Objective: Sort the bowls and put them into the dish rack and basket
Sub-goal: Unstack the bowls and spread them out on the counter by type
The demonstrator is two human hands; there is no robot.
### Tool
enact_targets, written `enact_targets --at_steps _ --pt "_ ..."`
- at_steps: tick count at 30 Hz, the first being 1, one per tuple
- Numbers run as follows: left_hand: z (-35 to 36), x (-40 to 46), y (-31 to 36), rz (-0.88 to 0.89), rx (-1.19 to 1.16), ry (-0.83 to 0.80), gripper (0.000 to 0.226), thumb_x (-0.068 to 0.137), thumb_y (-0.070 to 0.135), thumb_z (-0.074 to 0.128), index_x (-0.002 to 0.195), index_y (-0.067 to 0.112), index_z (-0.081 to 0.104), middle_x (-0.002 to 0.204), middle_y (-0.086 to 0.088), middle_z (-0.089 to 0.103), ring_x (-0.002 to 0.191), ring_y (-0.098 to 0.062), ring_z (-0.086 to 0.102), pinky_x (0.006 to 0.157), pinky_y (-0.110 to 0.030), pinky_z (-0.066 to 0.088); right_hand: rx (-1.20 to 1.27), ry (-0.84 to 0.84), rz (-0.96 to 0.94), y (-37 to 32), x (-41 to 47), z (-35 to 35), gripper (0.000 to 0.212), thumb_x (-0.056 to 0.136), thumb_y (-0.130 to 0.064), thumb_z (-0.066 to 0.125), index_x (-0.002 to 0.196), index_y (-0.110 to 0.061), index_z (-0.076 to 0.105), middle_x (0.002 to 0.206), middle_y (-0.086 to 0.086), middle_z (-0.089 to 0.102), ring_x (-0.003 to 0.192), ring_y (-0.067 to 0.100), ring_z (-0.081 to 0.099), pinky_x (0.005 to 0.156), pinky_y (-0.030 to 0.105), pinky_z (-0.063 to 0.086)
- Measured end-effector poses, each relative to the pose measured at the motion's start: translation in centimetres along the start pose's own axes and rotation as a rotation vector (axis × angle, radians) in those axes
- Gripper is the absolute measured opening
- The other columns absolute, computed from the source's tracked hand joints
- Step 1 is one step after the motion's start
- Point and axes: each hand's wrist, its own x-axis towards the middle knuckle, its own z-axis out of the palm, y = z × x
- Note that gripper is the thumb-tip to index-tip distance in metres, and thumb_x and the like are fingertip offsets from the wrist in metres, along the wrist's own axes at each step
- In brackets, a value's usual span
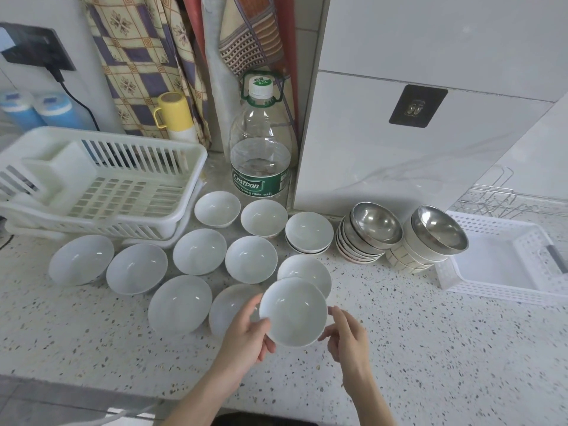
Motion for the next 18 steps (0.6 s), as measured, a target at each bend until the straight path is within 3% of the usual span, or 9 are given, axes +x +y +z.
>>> enact_targets --at_steps 2,4,7,10,15,18 --pt "0.6 -0.3 -0.4 0.005 0.039 -0.035 0.049 0.098 0.010 0.045 0.113 0.056 0.049 0.054 -0.002 0.061 0.046 -0.010 0.049 0.045 -0.021 0.039 -0.007 -0.052 -0.023 0.2 -0.8 -0.2 0.041 0.096 -0.033 0.056 0.056 -0.021 0.054 0.047 0.002 0.042 0.041 0.013 0.024 0.040 0.019 0.024" --pt "1.1 -0.5 -0.9 0.027 0.085 -0.054 0.050 0.099 0.011 0.045 0.111 0.060 0.046 0.054 0.002 0.062 0.048 -0.010 0.051 0.047 -0.022 0.041 -0.050 -0.080 -0.048 0.8 -1.3 -0.5 0.037 0.086 -0.039 0.059 0.061 -0.013 0.050 0.055 0.004 0.030 0.049 0.016 0.024 0.046 0.023 0.023" --pt "1.7 -0.7 -1.9 0.061 0.148 -0.072 0.048 0.100 0.015 0.044 0.119 0.059 0.044 0.057 0.006 0.064 0.052 -0.008 0.055 0.050 -0.023 0.044 -0.187 -0.068 -0.087 2.1 -1.7 -1.0 0.020 0.074 -0.028 0.060 0.069 -0.009 0.057 0.059 0.001 0.034 0.057 0.018 0.030 0.051 0.028 0.025" --pt "2.1 -0.6 -2.9 0.072 0.206 -0.070 0.043 0.100 0.016 0.043 0.131 0.046 0.045 0.065 0.007 0.064 0.054 -0.006 0.059 0.049 -0.021 0.043 -0.256 -0.047 -0.090 2.8 -2.0 -1.3 0.005 0.064 -0.017 0.053 0.061 -0.013 0.051 0.055 -0.004 0.034 0.057 0.018 0.029 0.052 0.027 0.026" --pt "2.8 -0.9 -3.9 0.103 0.299 -0.065 0.043 0.102 0.021 0.047 0.133 0.048 0.032 0.070 0.002 0.065 0.054 0.000 0.061 0.051 -0.015 0.043 -0.301 -0.037 -0.061 3.4 -2.0 -1.4 0.015 0.067 -0.012 0.052 0.056 -0.016 0.042 0.054 -0.004 0.033 0.058 0.018 0.028 0.053 0.027 0.023" --pt "2.8 -0.6 -4.3 0.115 0.326 -0.056 0.051 0.101 0.025 0.049 0.139 0.050 0.026 0.072 -0.007 0.067 0.057 -0.002 0.064 0.052 -0.013 0.044 -0.349 -0.038 -0.020 4.2 -1.6 -1.7 0.032 0.079 0.004 0.054 0.057 -0.016 0.043 0.055 -0.003 0.034 0.058 0.019 0.030 0.055 0.029 0.023"
